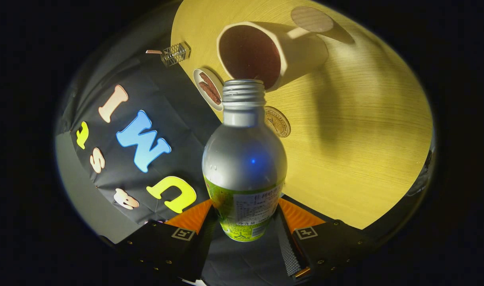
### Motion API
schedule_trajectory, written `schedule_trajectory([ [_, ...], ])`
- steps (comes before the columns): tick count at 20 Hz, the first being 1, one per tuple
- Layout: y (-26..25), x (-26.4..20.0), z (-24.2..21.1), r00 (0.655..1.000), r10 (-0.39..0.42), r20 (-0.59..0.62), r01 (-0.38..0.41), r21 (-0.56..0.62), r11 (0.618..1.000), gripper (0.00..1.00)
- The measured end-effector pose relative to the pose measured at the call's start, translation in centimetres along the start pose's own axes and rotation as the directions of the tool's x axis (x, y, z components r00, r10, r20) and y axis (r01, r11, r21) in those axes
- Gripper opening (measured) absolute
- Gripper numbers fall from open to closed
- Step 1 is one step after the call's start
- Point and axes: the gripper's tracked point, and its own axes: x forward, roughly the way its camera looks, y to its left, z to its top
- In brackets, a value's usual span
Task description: Take the bottle from table, then pour the juice into the cup, finally place the bottle on the coaster
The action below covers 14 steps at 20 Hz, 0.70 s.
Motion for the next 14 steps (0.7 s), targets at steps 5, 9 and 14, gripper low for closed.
schedule_trajectory([
  [5,-1.4,0.4,0.9,0.999,-0.028,0.027,0.030,-0.076,0.997,0.76],
  [9,-3.3,0.5,1.9,0.995,-0.076,0.063,0.087,-0.197,0.977,0.76],
  [14,-5.2,0.6,3.0,0.985,-0.121,0.122,0.158,-0.368,0.916,0.76],
])
